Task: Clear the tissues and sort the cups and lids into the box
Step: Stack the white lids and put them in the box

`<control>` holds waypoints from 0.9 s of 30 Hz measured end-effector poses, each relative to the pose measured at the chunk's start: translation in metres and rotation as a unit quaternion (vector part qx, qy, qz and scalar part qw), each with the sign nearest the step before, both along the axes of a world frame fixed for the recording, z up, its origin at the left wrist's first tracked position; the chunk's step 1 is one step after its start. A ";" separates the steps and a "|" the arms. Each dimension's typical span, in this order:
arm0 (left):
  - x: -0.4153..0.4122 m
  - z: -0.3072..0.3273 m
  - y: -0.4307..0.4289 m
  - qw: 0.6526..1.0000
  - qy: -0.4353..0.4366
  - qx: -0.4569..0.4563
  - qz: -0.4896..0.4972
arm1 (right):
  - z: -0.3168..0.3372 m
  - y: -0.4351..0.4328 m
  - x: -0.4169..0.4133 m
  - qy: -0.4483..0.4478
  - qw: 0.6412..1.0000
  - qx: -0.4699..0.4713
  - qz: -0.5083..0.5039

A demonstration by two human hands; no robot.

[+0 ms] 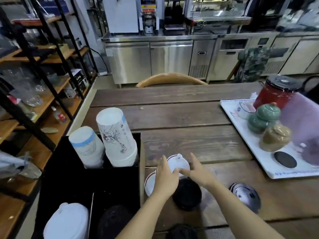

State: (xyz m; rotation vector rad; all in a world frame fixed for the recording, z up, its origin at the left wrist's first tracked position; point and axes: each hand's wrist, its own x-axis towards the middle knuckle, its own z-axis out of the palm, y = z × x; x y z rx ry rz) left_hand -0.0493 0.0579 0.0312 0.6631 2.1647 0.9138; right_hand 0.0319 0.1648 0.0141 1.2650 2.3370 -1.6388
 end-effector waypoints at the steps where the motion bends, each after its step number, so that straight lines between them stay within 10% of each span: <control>1: -0.001 -0.005 0.005 0.998 0.029 -0.053 -0.017 | -0.005 0.002 0.001 -0.007 1.000 -0.008 -0.001; 7: 0.001 -0.014 0.029 0.986 0.020 -0.161 -0.039 | -0.027 0.008 -0.005 -0.002 0.998 -0.067 0.015; 17: -0.013 -0.011 0.025 0.975 -0.118 0.080 0.173 | -0.021 0.025 -0.028 0.158 0.968 -0.110 -0.161; 22: -0.014 -0.004 -0.002 0.963 -0.026 0.123 0.239 | -0.014 0.029 -0.040 0.171 0.954 -0.153 -0.193; 27: 0.010 -0.019 -0.028 0.978 0.145 -0.102 0.113 | -0.014 0.028 -0.040 0.174 0.951 -0.171 -0.190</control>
